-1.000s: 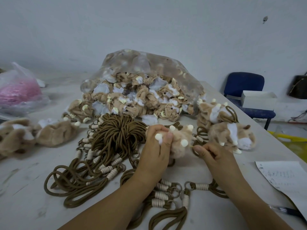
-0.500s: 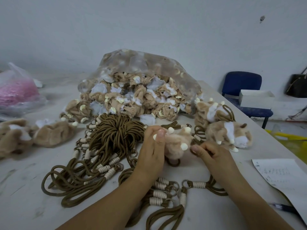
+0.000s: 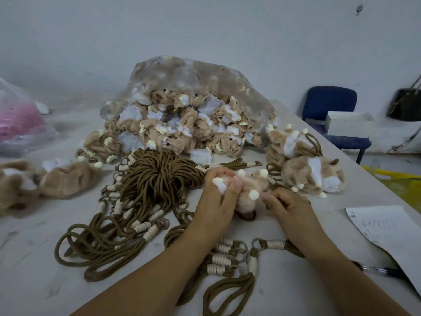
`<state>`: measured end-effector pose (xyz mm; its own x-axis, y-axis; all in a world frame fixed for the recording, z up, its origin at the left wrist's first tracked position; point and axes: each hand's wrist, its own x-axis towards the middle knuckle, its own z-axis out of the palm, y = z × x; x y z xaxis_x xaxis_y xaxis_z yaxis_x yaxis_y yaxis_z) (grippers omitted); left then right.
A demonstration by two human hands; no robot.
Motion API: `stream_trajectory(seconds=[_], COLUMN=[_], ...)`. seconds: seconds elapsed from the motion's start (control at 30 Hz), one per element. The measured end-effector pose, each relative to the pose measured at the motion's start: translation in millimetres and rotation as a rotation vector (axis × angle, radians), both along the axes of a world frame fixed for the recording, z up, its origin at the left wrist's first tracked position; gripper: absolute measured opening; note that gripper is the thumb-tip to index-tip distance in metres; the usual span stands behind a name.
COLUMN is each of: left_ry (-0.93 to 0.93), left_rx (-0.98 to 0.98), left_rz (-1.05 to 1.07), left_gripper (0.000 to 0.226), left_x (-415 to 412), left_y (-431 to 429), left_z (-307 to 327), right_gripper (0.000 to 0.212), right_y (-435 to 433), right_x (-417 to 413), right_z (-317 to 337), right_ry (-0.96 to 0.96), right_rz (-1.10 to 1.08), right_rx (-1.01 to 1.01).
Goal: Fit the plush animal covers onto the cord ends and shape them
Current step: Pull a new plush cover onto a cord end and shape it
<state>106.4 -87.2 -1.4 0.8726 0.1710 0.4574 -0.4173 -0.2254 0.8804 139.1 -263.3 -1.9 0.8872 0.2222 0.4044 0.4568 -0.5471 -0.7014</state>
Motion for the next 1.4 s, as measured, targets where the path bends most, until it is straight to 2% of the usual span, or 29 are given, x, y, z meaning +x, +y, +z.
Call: stream_trajectory(seconds=[0.07, 0.23, 0.57, 0.7, 0.9, 1.03, 1.13, 1.27, 1.4], left_ry=[0.016, -0.025, 0.040, 0.131, 0.169, 0.180, 0.112, -0.036, -0.074], left_rx=[-0.022, 0.006, -0.159, -0.253, -0.260, -0.271, -0.193, -0.034, -0.009], left_rz=[-0.007, -0.010, -0.072, -0.135, -0.245, -0.280, -0.285, -0.144, -0.090], left_gripper=[0.030, 0.029, 0.033, 0.037, 0.045, 0.048, 0.055, 0.024, 0.025], left_x=[0.2, -1.0, 2.1, 3.1, 4.6, 2.8, -0.5, -1.7, -4.5], left_y=[1.1, 2.8, 9.4, 12.8, 12.3, 9.5, 5.7, 2.1, 3.4], left_z=[-0.1, 1.2, 0.1, -1.1, -3.4, -2.1, -1.4, 4.6, 8.4], right_gripper=[0.051, 0.043, 0.049, 0.055, 0.031, 0.030, 0.038, 0.042, 0.039], right_y=[-4.2, -11.3, -12.5, -15.4, -16.2, -14.2, -12.0, -12.8, -17.5], right_x=[1.8, 5.1, 7.9, 8.3, 10.7, 10.2, 8.8, 5.6, 5.6], right_z=[1.0, -0.7, -2.9, -1.0, -2.3, -2.4, -0.3, 2.8, 9.2], right_ry=[-0.003, 0.003, 0.063, 0.070, 0.068, 0.110, 0.143, 0.122, 0.030], right_rz=[-0.003, -0.040, -0.081, -0.057, 0.004, 0.034, 0.021, 0.006, -0.034], right_rx=[0.015, 0.055, 0.027, 0.031, 0.016, 0.036, 0.070, 0.083, 0.051])
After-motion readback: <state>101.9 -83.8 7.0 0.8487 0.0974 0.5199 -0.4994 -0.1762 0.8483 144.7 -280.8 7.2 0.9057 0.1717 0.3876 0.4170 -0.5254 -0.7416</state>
